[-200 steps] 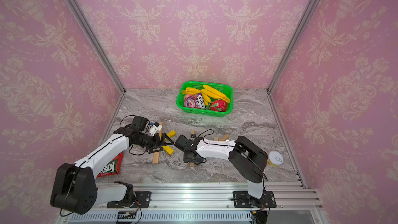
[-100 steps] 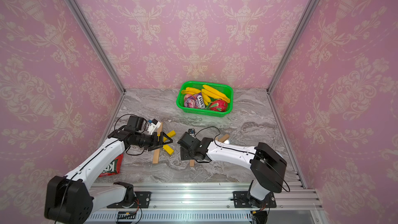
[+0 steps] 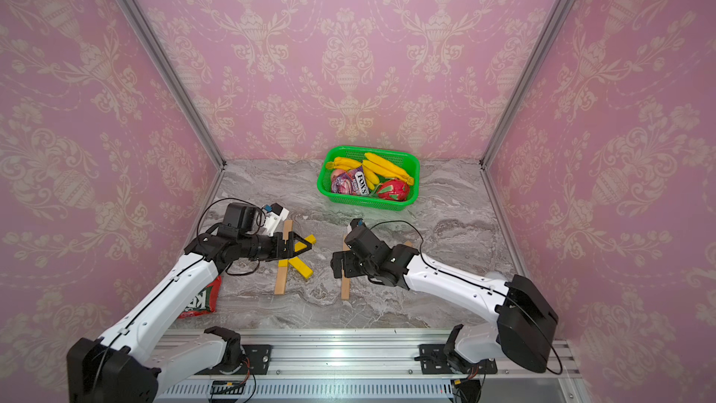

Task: Assemble the letter k with building blocks
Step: Assemble the building block at the center of the board, then pick up the building block from the center of the board.

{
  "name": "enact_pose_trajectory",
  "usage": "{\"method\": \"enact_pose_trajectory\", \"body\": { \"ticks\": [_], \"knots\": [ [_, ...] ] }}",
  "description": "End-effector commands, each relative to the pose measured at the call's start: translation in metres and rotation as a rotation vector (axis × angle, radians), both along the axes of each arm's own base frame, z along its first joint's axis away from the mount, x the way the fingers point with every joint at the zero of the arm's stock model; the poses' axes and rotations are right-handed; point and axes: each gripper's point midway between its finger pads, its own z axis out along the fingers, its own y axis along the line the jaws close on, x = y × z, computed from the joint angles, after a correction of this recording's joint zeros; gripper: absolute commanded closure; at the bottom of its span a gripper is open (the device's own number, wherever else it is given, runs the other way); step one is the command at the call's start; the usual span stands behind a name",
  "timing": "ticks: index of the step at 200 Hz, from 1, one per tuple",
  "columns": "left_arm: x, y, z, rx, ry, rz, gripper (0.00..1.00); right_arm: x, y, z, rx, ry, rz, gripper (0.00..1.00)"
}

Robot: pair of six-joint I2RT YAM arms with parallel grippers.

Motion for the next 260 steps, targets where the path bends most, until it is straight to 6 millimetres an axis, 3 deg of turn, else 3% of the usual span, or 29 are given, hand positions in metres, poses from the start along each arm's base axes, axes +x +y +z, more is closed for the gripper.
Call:
{"method": "enact_pose_trajectory", "body": {
  "ticks": [1,33,71,123,154,179,211,238,260],
  "knots": [
    [0.013,-0.018,0.016,0.056,-0.105,-0.047,0.01,-0.001,-0.015,0.013,0.032,-0.026,0.021,0.00],
    [0.019,-0.045,0.027,0.082,-0.162,-0.120,0.01,0.003,-0.047,0.020,0.033,-0.037,-0.040,0.00],
    [0.023,-0.064,0.021,0.109,-0.179,-0.185,0.01,0.006,-0.087,0.022,0.035,-0.032,-0.143,0.00],
    [0.024,-0.098,0.014,0.178,-0.218,-0.320,0.01,0.007,-0.141,-0.005,-0.016,0.064,-0.332,0.00],
    [0.031,-0.116,0.011,0.244,-0.280,-0.382,0.01,0.011,-0.166,-0.006,-0.023,0.062,-0.400,0.00],
    [0.034,-0.133,0.009,0.312,-0.305,-0.434,0.01,0.014,-0.176,-0.002,0.019,0.069,-0.443,0.00],
    [0.030,-0.153,0.000,0.360,-0.329,-0.483,0.02,0.014,-0.189,-0.019,0.001,0.134,-0.493,0.00],
    [0.034,-0.158,-0.012,0.403,-0.323,-0.446,0.04,0.011,-0.200,-0.030,-0.029,0.187,-0.545,0.00],
    [0.051,-0.154,-0.027,0.481,-0.284,-0.312,0.08,0.009,-0.215,-0.036,-0.047,0.183,-0.614,0.00]
  ]
}}
